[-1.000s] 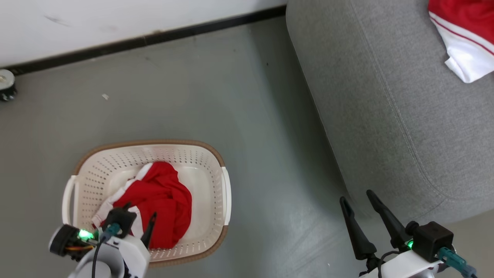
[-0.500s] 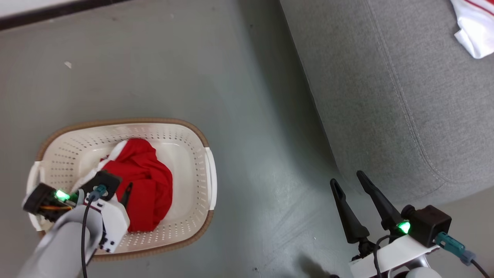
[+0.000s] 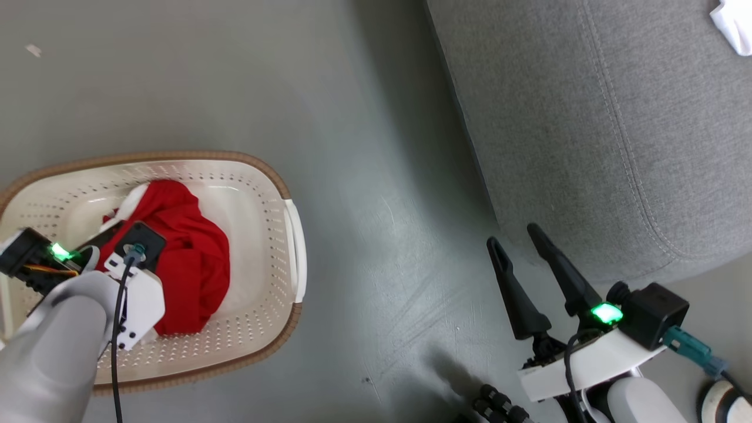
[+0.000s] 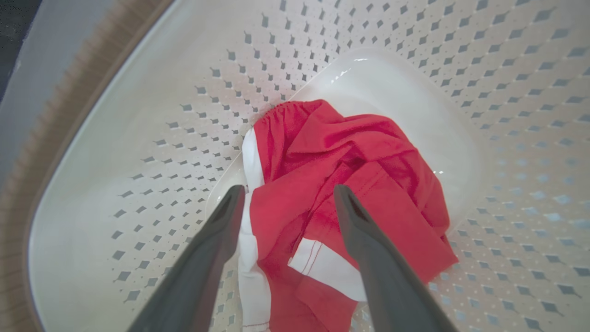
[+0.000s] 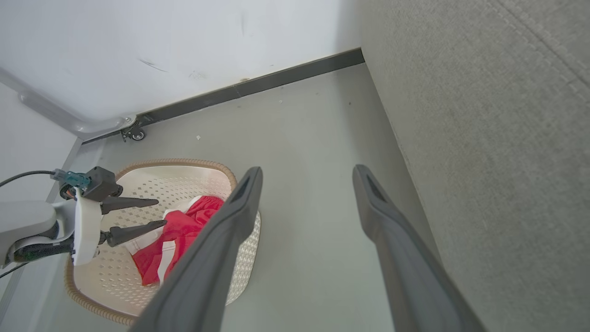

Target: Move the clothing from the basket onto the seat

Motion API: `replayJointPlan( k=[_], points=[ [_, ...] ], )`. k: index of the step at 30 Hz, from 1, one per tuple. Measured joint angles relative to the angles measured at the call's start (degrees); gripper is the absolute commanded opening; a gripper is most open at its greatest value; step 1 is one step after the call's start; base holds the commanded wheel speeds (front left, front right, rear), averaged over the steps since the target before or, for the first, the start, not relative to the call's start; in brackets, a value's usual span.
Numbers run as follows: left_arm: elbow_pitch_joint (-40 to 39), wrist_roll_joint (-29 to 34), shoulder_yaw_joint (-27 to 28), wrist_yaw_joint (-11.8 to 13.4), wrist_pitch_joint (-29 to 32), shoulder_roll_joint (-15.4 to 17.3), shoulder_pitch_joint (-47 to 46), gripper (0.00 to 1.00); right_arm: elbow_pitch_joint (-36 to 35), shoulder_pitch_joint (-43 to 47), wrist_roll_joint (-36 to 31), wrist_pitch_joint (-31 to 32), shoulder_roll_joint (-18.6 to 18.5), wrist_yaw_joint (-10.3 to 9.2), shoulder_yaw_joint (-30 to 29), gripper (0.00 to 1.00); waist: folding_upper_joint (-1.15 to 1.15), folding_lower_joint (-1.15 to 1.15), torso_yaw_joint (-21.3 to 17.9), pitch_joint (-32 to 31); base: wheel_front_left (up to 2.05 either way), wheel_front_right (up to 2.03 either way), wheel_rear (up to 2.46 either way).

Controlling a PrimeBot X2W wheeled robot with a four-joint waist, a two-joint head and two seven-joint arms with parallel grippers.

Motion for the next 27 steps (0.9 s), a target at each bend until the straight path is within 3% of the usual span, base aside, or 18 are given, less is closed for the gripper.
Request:
replayJointPlan(
  k=[16, 27],
  points=[
    [4.8, 4.1, -3.3, -0.5, 3.1, 2.3, -8.1, 1.0, -2.5, -4.3, 3.1, 0.0, 0.0, 0.0, 2.1, 1.0, 0.0, 0.0, -3.1, 6.9, 0.0, 0.0, 0.0],
    [9.1, 4.3, -3.7, -1.0, 6.2, 1.9, -11.5, 1.0, -2.9, -6.6, 4.7, 0.0, 0.0, 0.0, 2.7, 1.0, 0.0, 0.0, -5.0, 9.8, 0.0, 0.0, 0.0]
  ],
)
